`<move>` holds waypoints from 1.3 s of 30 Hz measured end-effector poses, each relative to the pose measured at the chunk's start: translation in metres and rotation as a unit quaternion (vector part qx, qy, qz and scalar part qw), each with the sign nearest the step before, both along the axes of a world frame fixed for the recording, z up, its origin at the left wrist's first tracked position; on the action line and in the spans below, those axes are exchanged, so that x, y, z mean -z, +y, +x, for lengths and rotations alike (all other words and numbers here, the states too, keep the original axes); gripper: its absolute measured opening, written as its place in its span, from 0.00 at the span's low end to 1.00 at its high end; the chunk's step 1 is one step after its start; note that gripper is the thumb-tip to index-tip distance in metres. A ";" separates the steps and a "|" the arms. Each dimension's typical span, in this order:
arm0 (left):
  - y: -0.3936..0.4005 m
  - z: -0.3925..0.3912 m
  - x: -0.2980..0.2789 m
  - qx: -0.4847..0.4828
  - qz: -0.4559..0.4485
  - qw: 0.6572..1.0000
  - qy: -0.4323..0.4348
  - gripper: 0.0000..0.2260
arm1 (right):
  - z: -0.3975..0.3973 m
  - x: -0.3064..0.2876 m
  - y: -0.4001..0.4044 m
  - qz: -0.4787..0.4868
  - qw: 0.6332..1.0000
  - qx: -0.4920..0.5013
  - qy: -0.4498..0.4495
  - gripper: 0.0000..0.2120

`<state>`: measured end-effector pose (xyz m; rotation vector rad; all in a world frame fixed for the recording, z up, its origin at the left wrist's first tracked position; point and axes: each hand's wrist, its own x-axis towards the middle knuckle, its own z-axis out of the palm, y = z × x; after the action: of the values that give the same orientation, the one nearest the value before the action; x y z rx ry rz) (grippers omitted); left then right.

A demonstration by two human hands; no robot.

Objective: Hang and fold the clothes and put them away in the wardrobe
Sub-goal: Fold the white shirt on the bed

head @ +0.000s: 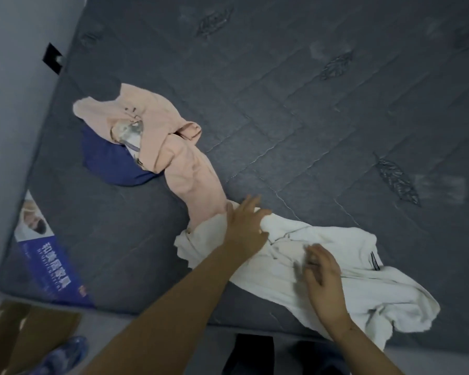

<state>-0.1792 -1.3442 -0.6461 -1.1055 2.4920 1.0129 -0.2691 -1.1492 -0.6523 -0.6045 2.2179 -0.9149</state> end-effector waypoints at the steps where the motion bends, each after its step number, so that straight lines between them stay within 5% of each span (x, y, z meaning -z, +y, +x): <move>1: 0.014 -0.014 0.004 0.051 -0.007 0.998 -0.020 0.23 | -0.009 -0.001 0.013 0.018 0.998 0.043 0.030 0.20; 5: 0.056 -0.065 0.020 0.123 0.037 0.989 -0.066 0.28 | -0.049 0.002 0.068 0.148 0.957 0.207 0.136 0.27; 10: 0.088 -0.100 0.042 0.104 0.016 0.988 -0.113 0.35 | -0.069 0.020 0.117 0.268 0.882 0.388 -0.005 0.40; 14: 0.111 -0.114 0.048 0.081 -0.003 0.987 -0.139 0.33 | -0.087 0.034 0.138 0.166 0.850 0.491 -0.091 0.39; 18: 0.148 -0.145 0.035 -0.007 0.224 0.970 -0.092 0.17 | -0.116 0.034 0.174 -0.024 0.727 0.637 -0.257 0.30; 21: 0.178 -0.184 0.004 -0.039 0.277 0.960 -0.004 0.16 | -0.139 0.020 0.209 0.036 0.808 0.536 -0.242 0.05; 25: 0.211 -0.259 -0.048 -0.113 0.349 0.925 0.097 0.11 | -0.187 -0.009 0.250 0.032 0.888 0.424 -0.174 0.12; 29: 0.217 -0.325 -0.090 -0.200 0.392 0.876 0.197 0.12 | -0.252 -0.042 0.267 -0.057 0.882 0.445 -0.143 0.11; 32: 0.198 -0.333 -0.090 -0.210 0.272 0.911 0.228 0.08 | -0.297 -0.059 0.271 -0.136 0.857 0.469 -0.165 0.10; 34: 0.184 -0.317 -0.075 -0.230 0.198 0.939 0.163 0.12 | -0.315 -0.057 0.272 -0.148 0.873 0.436 -0.158 0.10; 39: 0.186 -0.257 -0.044 -0.234 0.221 0.946 0.027 0.07 | -0.320 -0.029 0.271 -0.126 0.876 0.426 -0.189 0.09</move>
<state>-0.4367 -1.1587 -0.6023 -1.5514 1.9153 1.6448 -0.5891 -0.8779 -0.6235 0.4951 1.9796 -1.6063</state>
